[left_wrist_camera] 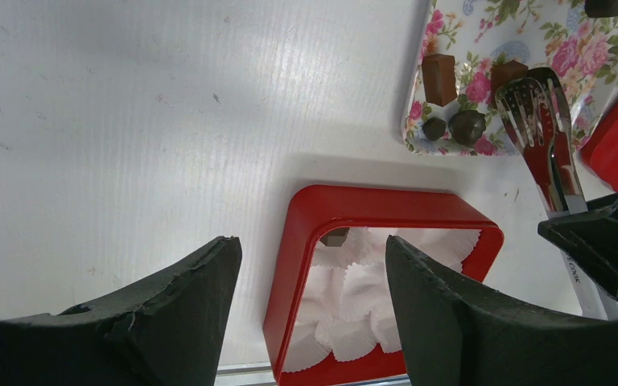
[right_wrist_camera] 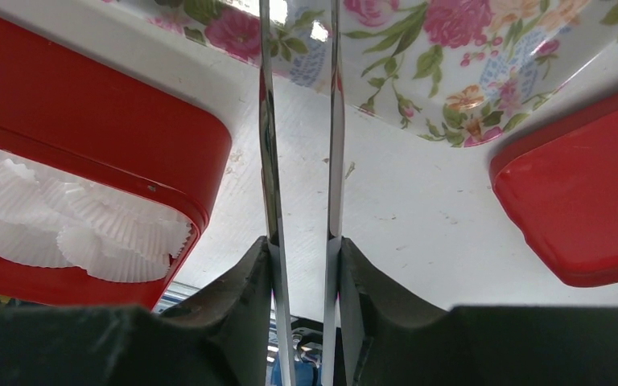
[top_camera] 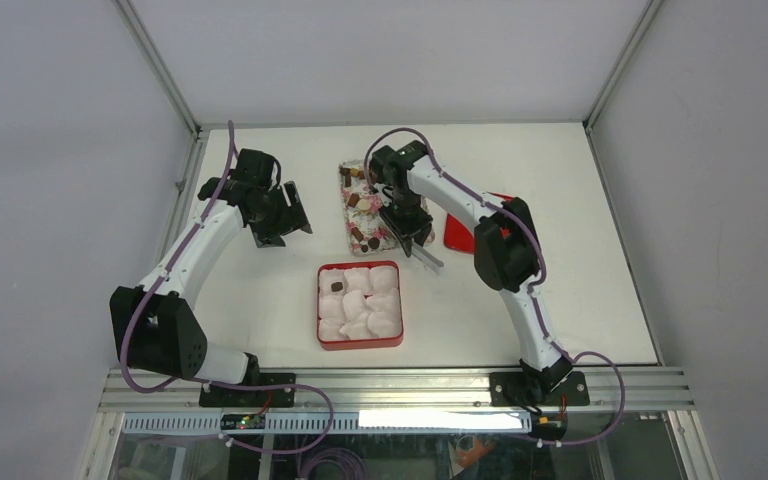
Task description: Pack the chocolate
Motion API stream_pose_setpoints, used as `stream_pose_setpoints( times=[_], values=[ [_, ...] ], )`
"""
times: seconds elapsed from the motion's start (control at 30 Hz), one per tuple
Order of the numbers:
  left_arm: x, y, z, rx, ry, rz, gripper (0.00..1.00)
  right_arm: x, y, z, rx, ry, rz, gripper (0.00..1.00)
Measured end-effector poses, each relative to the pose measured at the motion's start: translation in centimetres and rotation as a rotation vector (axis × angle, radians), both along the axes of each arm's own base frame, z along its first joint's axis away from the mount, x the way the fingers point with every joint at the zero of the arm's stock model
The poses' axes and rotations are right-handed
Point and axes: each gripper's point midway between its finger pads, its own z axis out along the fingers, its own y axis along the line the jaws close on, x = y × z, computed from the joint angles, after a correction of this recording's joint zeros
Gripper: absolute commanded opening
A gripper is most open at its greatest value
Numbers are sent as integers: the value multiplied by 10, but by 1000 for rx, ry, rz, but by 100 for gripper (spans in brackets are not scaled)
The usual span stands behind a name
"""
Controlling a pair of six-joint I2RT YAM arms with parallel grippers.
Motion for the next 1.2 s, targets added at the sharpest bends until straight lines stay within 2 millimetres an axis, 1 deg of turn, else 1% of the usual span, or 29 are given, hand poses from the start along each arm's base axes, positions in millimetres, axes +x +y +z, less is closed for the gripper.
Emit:
stream_pose_setpoints(
  times=[0.1, 0.17, 0.23, 0.3, 0.37, 0.43, 0.5, 0.53, 0.57, 0.63, 0.7, 0.73, 0.8, 0.83, 1.0, 1.2],
  values=[
    [0, 0, 0, 1, 0, 0, 69, 3, 2, 7, 21, -27, -18, 0],
    [0, 0, 0, 2, 0, 1, 69, 6, 3, 19, 47, -59, -32, 0],
    [0, 1, 0, 4, -1, 2, 69, 6, 4, 36, 85, -99, -45, 0],
    [0, 1, 0, 6, -1, 3, 69, 2, 5, 58, 136, -136, -55, 0],
    [1, 2, 0, 11, -2, 6, 69, -8, 7, 79, 193, -165, -51, 0],
    [1, 5, -1, 24, -5, 13, 69, -24, 12, 94, 239, -177, -21, 1],
    [2, 5, -1, 27, -6, 17, 69, -51, 23, 102, 274, -176, 51, 1],
    [2, 5, -1, 27, -6, 19, 69, -72, 32, 102, 288, -161, 110, 1],
    [2, 5, -1, 27, -5, 20, 69, -87, 39, 100, 294, -141, 148, 1],
    [2, 5, -1, 25, -5, 25, 69, -121, 54, 91, 303, -86, 237, 2],
    [2, 5, -1, 23, -4, 29, 69, -148, 62, 78, 295, -25, 296, 3],
    [2, 5, -1, 22, -3, 33, 69, -156, 64, 72, 287, -2, 313, 3],
    [2, 5, -1, 20, -2, 40, 69, -165, 66, 64, 271, 29, 329, 4],
    [2, 6, -1, 24, -3, 46, 69, -166, 67, 61, 267, 35, 331, 5],
    [2, 9, -3, 35, -2, 60, 69, -166, 73, 42, 235, 62, 333, 9],
    [1, 9, -4, 35, -1, 60, 69, -169, 76, 28, 204, 86, 340, 16]
  ],
)
